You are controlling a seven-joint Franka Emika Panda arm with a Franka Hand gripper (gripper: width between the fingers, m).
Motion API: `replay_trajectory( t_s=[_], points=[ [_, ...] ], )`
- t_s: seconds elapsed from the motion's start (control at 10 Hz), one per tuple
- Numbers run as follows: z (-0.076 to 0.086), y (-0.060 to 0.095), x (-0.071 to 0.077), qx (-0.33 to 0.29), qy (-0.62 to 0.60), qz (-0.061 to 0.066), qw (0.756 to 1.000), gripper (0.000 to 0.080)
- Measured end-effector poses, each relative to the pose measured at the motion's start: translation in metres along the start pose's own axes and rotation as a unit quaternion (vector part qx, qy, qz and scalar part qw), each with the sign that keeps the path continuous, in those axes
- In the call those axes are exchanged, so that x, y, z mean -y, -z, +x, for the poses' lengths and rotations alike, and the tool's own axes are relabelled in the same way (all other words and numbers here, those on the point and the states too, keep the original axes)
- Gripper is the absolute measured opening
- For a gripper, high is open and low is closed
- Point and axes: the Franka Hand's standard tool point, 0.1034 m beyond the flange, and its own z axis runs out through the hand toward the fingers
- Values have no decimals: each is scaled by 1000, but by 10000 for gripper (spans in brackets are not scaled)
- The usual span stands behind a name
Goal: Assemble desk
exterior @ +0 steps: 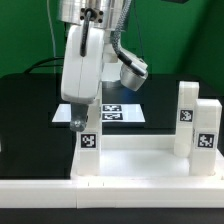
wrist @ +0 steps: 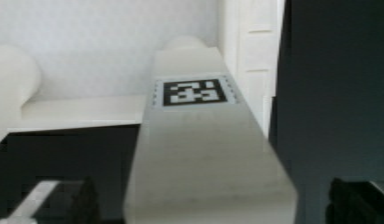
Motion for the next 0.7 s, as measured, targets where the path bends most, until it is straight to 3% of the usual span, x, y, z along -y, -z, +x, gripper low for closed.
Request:
replay_trajectory(
  t_s=[0.2,0.5,0.6,0.7],
  points=[
    [-1,1,0,-2,74,0,997,649],
    [-4,2,0,-2,76,0,997,649],
    [-16,10,1,2,88,5,996,649],
    [-21,21,6,1,79,52,995,649]
  ],
)
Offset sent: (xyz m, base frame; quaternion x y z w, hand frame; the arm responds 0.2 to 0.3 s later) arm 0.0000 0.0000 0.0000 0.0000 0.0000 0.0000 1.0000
